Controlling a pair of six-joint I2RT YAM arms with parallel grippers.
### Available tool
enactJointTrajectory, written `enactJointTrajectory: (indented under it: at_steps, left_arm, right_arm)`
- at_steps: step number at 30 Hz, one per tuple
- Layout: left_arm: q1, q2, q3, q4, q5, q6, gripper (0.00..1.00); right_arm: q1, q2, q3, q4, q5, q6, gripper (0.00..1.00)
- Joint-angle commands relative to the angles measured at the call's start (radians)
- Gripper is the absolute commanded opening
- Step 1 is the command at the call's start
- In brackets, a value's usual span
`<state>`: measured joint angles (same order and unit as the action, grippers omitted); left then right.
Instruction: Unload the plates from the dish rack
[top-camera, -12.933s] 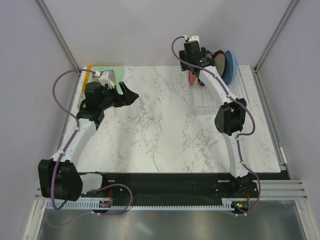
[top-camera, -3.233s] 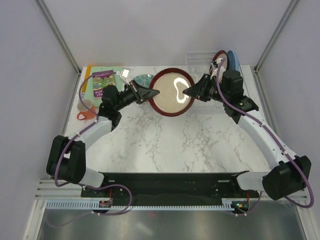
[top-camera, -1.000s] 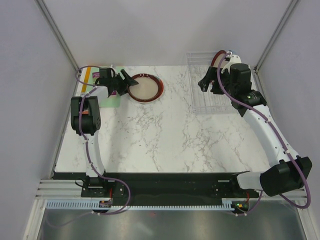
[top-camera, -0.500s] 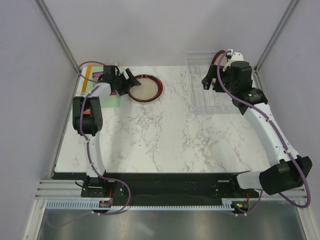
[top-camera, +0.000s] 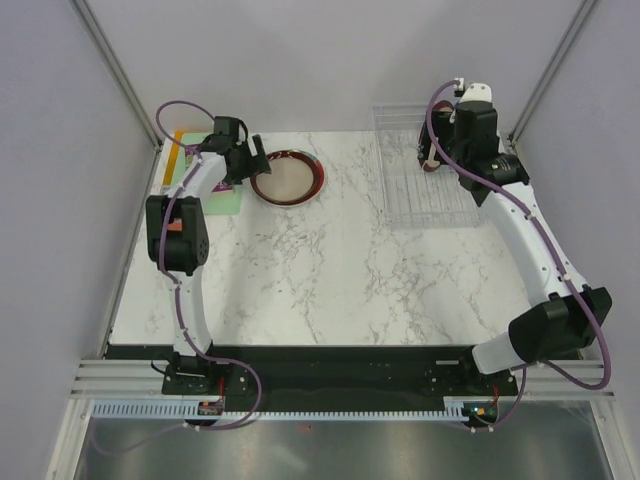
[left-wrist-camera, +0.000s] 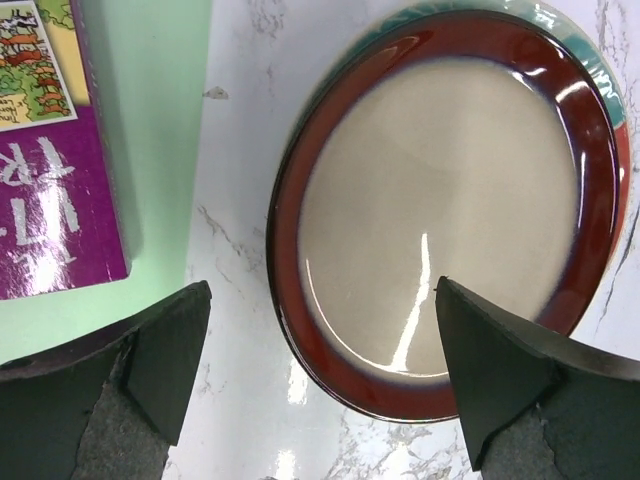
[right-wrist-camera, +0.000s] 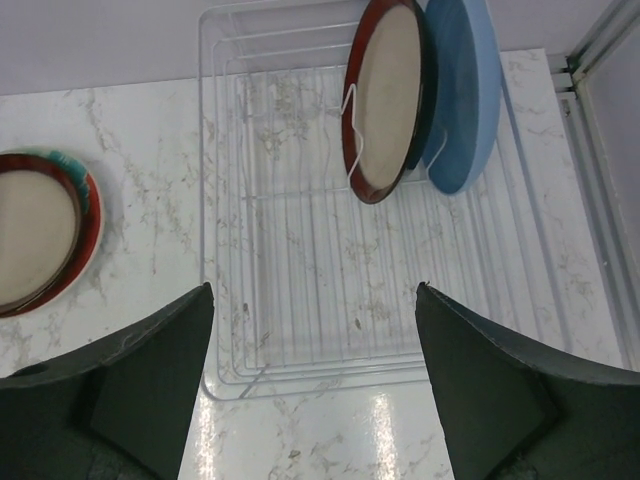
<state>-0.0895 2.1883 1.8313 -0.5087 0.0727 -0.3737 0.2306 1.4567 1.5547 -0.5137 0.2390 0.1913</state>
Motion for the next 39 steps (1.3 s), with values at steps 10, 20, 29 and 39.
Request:
enactJointTrajectory:
  at_steps: [10,20,29,39]
  left_arm:
    - [-0.148,-0.389,-0.208,0.019,0.061,-0.008,1.0]
    - [-0.236,-0.685,-0.455,0.122,0.114,-0.045,1.0]
    - [-0.25,-0.815,-0.584,0.196,0.139,-0.09,1.0]
    - [-0.285,-0.814,-0.633,0.225,0.128,-0.099,1.0]
  right_arm:
    - [-0.042,0.344,0.306,0.001,0.232,-0.07,0.81]
    - [-0.085,0.608,0.495,0.01,0.33,-0.101,0.66]
    - [-0.111,0.712,0.524,0.072,0.333,-0.096,0.65]
    - [-0.117,0.863,0.646,0.112,0.348,-0.107,0.58]
